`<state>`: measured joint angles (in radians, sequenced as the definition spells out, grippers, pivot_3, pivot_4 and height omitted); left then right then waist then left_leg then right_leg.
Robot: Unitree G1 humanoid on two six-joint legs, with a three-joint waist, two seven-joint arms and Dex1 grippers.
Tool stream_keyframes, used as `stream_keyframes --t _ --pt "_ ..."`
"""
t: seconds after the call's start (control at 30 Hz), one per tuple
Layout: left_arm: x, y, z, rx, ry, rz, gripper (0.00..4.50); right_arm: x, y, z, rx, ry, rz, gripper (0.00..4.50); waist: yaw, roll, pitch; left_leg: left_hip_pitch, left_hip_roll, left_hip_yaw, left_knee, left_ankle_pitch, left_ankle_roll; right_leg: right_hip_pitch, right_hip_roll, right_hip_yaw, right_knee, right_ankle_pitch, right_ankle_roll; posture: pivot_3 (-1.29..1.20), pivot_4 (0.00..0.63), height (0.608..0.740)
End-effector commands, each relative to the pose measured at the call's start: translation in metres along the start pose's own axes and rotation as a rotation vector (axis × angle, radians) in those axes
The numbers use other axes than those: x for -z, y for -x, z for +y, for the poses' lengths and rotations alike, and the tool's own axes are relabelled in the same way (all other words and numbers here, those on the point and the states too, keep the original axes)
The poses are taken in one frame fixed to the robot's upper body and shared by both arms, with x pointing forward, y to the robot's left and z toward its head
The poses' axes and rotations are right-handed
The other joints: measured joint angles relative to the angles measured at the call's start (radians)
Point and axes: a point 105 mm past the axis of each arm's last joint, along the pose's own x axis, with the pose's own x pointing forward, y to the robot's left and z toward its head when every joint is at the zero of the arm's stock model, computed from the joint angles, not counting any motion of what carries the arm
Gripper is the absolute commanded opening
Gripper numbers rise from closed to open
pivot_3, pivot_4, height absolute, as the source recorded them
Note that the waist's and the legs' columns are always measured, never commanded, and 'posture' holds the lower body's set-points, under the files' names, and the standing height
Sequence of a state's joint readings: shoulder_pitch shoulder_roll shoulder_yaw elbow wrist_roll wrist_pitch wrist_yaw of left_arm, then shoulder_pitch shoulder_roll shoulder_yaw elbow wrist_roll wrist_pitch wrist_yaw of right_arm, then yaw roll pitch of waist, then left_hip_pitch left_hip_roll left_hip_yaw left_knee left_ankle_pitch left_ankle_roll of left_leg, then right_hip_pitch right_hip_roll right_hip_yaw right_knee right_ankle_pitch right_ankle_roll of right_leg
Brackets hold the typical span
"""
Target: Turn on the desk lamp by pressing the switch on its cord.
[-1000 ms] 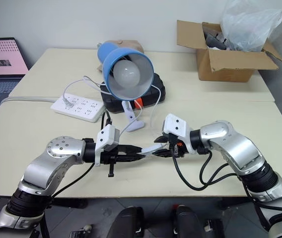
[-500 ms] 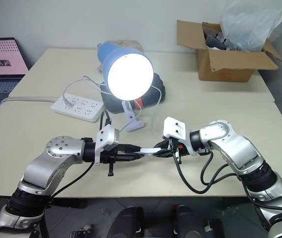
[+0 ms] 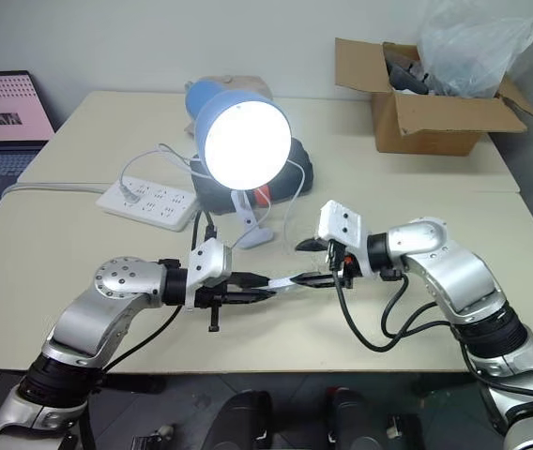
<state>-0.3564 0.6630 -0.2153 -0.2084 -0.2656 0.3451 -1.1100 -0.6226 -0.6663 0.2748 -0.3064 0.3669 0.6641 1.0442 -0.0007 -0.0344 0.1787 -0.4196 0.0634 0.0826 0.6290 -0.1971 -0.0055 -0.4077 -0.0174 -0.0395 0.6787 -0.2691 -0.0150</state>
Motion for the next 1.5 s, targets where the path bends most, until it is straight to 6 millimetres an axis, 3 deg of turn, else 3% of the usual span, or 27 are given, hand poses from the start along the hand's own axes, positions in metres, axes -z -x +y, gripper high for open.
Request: stream_keyframes --t 0.03,0.13,0.27,0.43,0.57,0.6,0.77,1.0,1.3,1.5 --pt "0.001 -0.017 0.021 -0.106 -0.130 0.029 0.36 -0.004 0.023 0.001 0.065 0.088 0.036 3.80 0.009 0.000 0.000 0.000 -0.001 0.000 0.000 0.000 0.000 0.000 0.000 0.000 0.000 0.000 0.000 0.00 0.150 0.740" --pt "0.003 -0.028 0.031 -0.153 -0.168 0.031 0.36 0.004 0.032 0.005 0.096 0.096 0.082 4.48 0.015 0.000 0.000 -0.001 -0.001 0.000 0.000 0.000 0.000 0.000 -0.001 0.000 -0.001 0.000 0.000 0.00 0.150 0.740" --pt "0.005 -0.048 0.049 -0.250 -0.214 0.024 0.36 0.020 0.045 0.011 0.197 0.079 0.152 4.50 0.017 0.000 0.000 -0.002 0.000 0.001 0.000 0.000 0.000 -0.001 0.000 0.000 -0.001 0.000 0.000 0.00 0.150 0.740" --pt "0.008 -0.064 0.046 -0.217 -0.182 -0.006 0.36 0.029 0.049 0.027 0.249 0.029 0.165 4.50 0.011 0.000 0.000 -0.002 0.000 0.000 0.000 0.000 0.000 -0.002 0.000 0.000 0.000 0.000 0.000 0.00 0.150 0.740" --pt "0.014 -0.066 0.046 -0.201 -0.150 0.004 0.36 0.032 0.049 0.032 0.277 0.007 0.172 4.50 0.005 0.000 0.000 -0.002 0.000 0.000 0.000 0.000 0.000 -0.002 0.000 0.000 0.000 0.000 0.000 0.00 0.150 0.740" --pt "0.014 -0.067 0.046 -0.195 -0.141 0.002 1.07 0.032 0.050 0.033 0.285 0.004 0.174 4.50 0.003 0.000 0.000 -0.002 0.000 0.000 0.000 0.000 0.000 -0.002 0.000 0.000 0.000 0.000 0.000 0.00 0.150 0.740" --pt "0.009 -0.064 0.044 -0.167 -0.127 -0.025 2.17 0.032 0.051 0.033 0.301 -0.004 0.184 4.50 0.001 0.000 0.000 -0.002 -0.001 0.000 0.001 0.000 0.000 -0.001 0.000 0.000 0.001 0.000 0.001 0.00 0.150 0.740" --pt "0.002 -0.030 0.039 -0.158 -0.132 -0.047 3.64 0.038 0.058 0.028 0.314 -0.026 0.215 4.50 -0.001 0.000 0.000 -0.002 0.000 0.000 0.000 0.000 0.000 -0.001 0.000 0.000 0.000 0.000 0.001 0.00 0.150 0.740" --pt "-0.002 0.036 0.015 -0.268 -0.041 -0.073 3.64 0.031 0.079 0.019 0.357 -0.025 0.104 4.50 -0.002 0.000 0.000 -0.001 0.000 0.000 0.000 0.000 0.000 -0.001 0.000 0.000 0.000 0.000 0.001 0.00 0.150 0.740" --pt "0.009 0.070 0.002 -0.348 0.082 0.007 3.64 0.043 0.103 0.022 0.346 -0.036 0.114 4.50 0.002 0.000 0.000 0.000 0.000 0.000 0.000 0.000 0.000 0.000 -0.001 0.000 0.000 0.000 0.001 0.00 0.150 0.740"
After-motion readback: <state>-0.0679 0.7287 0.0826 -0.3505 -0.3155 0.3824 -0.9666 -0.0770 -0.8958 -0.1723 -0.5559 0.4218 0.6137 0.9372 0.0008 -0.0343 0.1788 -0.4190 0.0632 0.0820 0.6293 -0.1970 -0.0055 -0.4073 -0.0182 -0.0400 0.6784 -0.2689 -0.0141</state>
